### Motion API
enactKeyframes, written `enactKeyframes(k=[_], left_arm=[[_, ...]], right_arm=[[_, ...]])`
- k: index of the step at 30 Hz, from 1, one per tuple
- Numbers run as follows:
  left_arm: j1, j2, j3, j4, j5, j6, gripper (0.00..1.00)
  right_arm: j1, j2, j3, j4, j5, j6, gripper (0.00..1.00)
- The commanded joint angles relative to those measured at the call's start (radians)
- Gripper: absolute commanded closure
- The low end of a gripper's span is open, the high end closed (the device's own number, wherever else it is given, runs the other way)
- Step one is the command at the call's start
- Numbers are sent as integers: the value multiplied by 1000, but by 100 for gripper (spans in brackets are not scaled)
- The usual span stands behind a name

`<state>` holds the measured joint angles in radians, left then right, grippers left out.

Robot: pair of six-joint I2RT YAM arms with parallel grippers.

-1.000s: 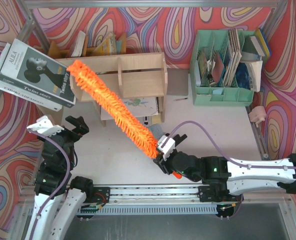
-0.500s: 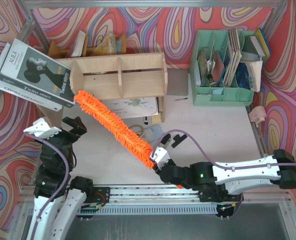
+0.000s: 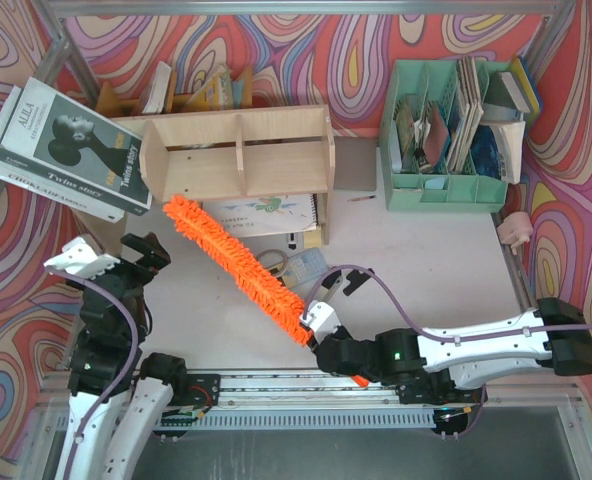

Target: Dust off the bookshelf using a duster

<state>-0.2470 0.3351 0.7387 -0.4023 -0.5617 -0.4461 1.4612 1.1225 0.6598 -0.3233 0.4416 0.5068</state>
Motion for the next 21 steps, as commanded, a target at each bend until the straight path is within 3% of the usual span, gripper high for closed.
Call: enactKeyframes(k=[1, 21], left_arm=[[8, 7, -1, -2, -2, -10, 1], [12, 12, 1, -1, 25, -12, 1]], right_arm=[[11, 8, -8, -16, 14, 59, 100], [21, -98, -73, -76, 87, 207, 100]])
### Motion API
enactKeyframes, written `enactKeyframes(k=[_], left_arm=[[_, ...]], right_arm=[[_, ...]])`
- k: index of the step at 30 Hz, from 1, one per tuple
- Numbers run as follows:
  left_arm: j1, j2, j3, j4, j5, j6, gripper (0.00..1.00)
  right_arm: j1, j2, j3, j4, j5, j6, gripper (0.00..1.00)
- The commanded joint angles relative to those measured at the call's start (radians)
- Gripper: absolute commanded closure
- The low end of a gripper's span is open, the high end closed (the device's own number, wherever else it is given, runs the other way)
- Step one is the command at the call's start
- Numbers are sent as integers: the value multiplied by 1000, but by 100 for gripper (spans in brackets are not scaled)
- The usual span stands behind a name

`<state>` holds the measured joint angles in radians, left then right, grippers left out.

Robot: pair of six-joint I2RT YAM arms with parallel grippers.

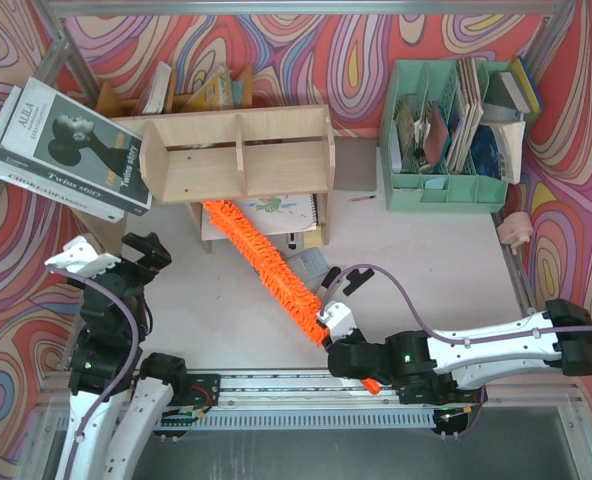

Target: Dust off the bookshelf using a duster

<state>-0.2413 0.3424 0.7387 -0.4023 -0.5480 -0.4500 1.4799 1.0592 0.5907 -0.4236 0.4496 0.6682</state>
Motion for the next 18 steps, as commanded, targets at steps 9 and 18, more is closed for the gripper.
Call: enactKeyframes(k=[9, 18], left_arm=[[7, 2, 1, -1, 18, -9, 2], [7, 2, 1, 0, 22, -9, 2]], right_arm=[[2, -52, -4, -26, 148, 146, 100], [2, -94, 24, -204, 278, 384, 100]])
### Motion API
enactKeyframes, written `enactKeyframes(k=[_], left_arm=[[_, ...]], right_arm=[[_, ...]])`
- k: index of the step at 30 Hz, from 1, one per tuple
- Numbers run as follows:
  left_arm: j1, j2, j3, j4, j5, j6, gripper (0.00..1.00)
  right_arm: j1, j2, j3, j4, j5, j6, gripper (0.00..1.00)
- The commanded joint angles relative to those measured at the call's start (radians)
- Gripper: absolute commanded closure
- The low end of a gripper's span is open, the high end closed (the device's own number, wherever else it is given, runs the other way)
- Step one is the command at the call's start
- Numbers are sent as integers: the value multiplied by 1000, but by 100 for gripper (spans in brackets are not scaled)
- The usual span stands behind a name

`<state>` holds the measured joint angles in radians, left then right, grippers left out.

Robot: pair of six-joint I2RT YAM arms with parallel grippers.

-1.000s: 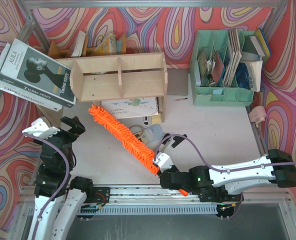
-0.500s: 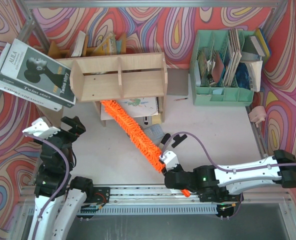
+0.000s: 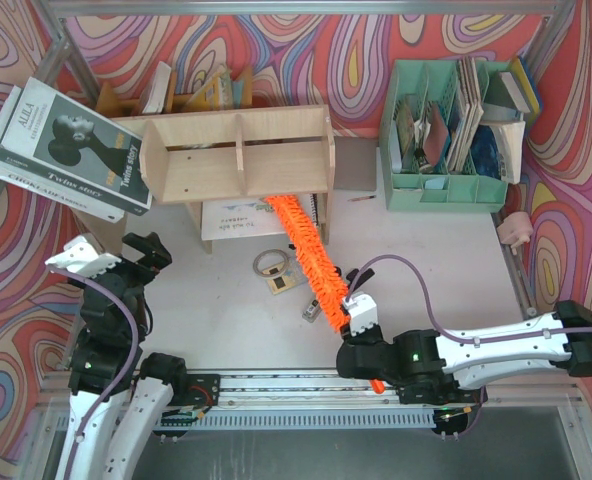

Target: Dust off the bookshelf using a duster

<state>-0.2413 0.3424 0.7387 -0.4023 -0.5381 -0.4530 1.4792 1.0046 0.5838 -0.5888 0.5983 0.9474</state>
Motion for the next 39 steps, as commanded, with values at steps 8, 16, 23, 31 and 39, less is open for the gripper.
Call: enactKeyframes(k=[8, 16, 23, 31, 39], left_arm=[[7, -2, 1, 0, 14, -5, 1], [7, -5, 2, -3, 10, -6, 2], [8, -6, 1, -1, 13, -7, 2], [8, -4, 2, 1, 21, -7, 1], [10, -2, 2, 0, 22, -7, 2]], right_arm=[[3, 89, 91, 185, 83, -97, 100], [3, 346, 238, 376, -37, -315, 100], [3, 331, 236, 298, 63, -207, 100], [3, 170, 144, 38, 206, 149, 100], [3, 213, 152, 191, 172, 35, 100]])
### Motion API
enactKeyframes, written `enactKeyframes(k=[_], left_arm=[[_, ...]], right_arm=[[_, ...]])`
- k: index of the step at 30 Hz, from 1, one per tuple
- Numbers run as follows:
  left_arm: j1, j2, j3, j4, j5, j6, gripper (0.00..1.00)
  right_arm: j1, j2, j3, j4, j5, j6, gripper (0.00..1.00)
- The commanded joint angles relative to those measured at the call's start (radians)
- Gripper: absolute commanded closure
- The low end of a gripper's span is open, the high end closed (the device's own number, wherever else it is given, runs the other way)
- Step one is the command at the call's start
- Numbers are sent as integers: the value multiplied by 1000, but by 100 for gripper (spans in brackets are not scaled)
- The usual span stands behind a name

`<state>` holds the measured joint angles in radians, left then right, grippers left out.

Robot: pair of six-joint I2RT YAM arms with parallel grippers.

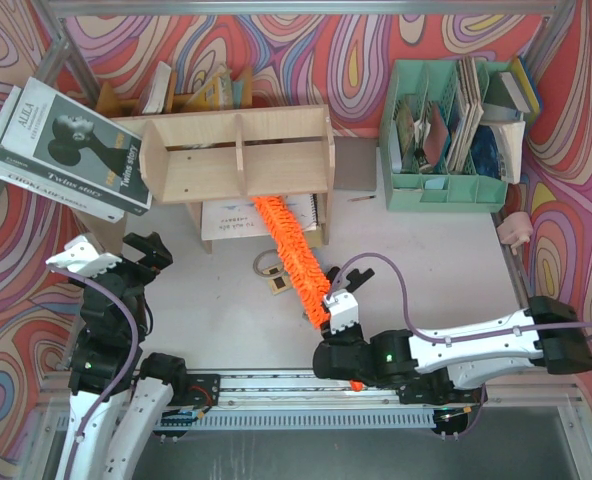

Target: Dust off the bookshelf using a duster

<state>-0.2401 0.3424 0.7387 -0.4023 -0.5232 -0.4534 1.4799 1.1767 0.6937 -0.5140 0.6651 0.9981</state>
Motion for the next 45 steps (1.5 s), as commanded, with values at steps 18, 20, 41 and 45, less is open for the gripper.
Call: enactKeyframes(k=[18, 20, 41, 45], left_arm=[[12, 4, 1, 4, 15, -8, 1], [13, 5, 0, 5, 18, -10, 1], [24, 7, -2, 10, 37, -14, 2], [24, 17, -2, 11, 42, -15, 1]], right_arm=[[63, 221, 77, 6, 273, 296, 100], [76, 204, 62, -81, 297, 420, 100], [105, 328, 86, 395, 175, -168, 100], [106, 272, 56, 242, 253, 61, 100]])
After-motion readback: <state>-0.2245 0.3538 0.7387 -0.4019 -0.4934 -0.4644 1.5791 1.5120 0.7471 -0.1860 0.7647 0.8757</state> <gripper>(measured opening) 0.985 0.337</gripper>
